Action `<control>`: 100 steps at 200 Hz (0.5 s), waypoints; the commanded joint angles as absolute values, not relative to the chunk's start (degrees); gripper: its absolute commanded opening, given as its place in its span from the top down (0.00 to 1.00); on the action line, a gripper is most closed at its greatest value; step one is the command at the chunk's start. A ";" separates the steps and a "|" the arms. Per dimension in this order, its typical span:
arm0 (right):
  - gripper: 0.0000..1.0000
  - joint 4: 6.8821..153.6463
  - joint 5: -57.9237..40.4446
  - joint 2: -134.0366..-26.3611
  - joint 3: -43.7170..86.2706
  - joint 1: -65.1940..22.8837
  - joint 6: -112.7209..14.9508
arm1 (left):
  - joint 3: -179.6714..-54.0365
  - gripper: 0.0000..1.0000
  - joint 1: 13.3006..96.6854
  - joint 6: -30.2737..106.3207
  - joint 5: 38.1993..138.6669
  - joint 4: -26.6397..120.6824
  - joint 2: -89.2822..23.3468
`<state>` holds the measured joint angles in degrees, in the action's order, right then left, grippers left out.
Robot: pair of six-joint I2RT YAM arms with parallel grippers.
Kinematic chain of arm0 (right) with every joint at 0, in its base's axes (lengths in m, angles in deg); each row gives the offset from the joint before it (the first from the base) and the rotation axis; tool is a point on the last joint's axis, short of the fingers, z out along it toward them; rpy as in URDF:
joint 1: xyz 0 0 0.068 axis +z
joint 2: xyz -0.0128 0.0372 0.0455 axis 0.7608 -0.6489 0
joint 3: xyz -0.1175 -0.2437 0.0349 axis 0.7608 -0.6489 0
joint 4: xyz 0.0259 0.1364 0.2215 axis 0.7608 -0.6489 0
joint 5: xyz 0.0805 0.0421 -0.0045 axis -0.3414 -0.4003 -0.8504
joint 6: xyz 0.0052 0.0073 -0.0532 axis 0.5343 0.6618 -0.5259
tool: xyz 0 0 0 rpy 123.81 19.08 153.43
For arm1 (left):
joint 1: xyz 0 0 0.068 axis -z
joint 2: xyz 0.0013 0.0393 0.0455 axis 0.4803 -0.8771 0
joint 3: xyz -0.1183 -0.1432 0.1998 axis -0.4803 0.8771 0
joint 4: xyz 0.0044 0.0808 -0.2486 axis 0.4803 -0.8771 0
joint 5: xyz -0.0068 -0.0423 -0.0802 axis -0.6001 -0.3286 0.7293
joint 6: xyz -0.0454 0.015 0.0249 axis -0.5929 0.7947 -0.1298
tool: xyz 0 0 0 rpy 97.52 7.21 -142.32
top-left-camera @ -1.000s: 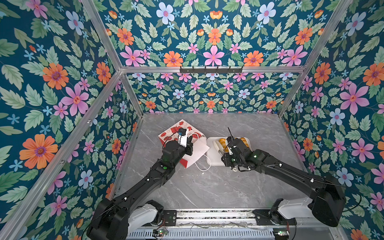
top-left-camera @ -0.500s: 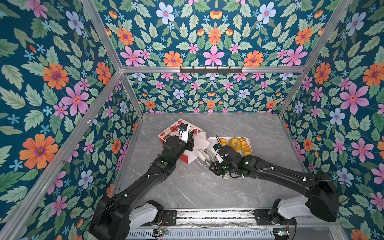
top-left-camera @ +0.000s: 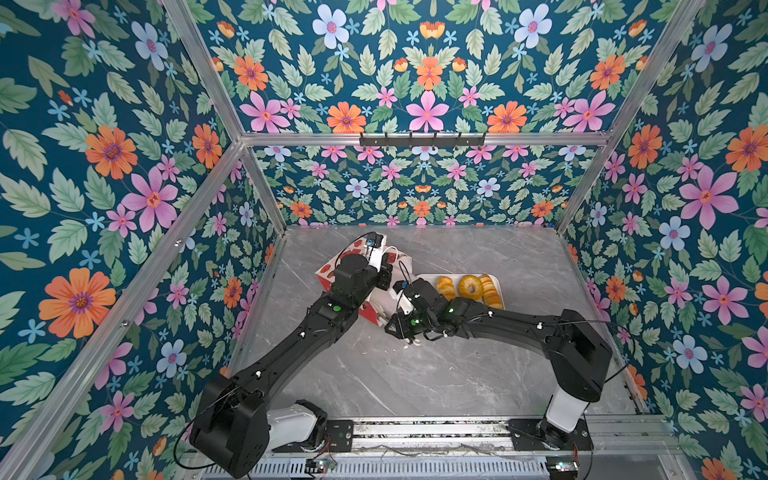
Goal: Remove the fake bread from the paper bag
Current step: 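Swing the tongs to the bag opening while the left gripper tilts the bag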
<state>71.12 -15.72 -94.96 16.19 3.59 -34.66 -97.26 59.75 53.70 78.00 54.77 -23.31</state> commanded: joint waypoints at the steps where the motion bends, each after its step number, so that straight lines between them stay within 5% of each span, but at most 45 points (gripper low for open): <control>1: 0.65 74.29 -21.21 -96.45 17.86 3.36 -32.95 | -99.56 1.00 59.73 55.72 77.22 53.55 -24.83; 100: 0.66 90.87 -38.02 -98.37 15.93 -1.69 -21.93 | -113.03 1.00 60.84 60.34 75.94 45.88 -32.50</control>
